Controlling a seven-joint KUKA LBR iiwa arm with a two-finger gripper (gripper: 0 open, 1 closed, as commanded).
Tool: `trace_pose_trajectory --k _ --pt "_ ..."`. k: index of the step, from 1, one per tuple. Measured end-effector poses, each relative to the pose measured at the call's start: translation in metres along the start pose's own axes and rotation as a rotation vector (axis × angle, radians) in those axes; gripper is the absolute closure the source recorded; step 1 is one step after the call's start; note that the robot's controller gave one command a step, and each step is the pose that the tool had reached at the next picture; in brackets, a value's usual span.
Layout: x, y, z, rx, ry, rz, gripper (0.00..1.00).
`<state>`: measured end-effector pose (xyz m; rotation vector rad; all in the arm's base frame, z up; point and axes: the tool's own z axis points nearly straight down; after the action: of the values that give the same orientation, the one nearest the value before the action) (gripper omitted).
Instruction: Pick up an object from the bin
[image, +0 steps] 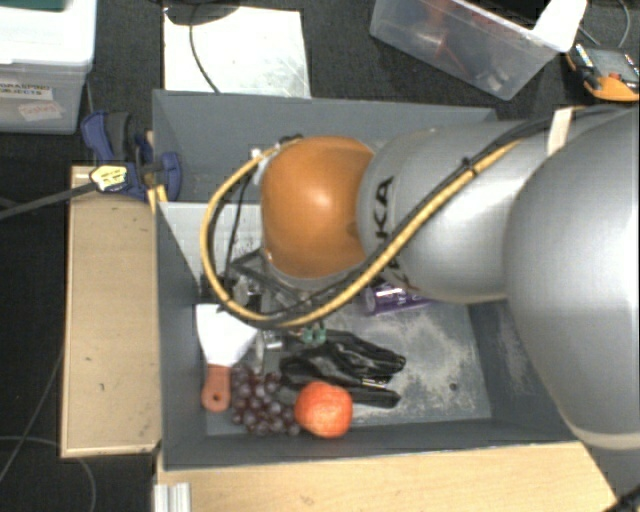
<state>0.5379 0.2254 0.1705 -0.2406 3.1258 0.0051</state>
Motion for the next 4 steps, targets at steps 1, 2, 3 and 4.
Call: trace_pose_trajectory --k 1,2,3,4 --pt "0.038 -0.058 0.083 0.000 0.000 -0.293 0.00" --pt "0.036 -0.008 0.064 -0.005 -0.007 0.148 1.00" --pt "0.036 -0.008 0.064 -0.005 -0.007 0.149 1.00" --pt "0.040 -0.025 -0.031 -0.004 -0.004 0.141 1.00"
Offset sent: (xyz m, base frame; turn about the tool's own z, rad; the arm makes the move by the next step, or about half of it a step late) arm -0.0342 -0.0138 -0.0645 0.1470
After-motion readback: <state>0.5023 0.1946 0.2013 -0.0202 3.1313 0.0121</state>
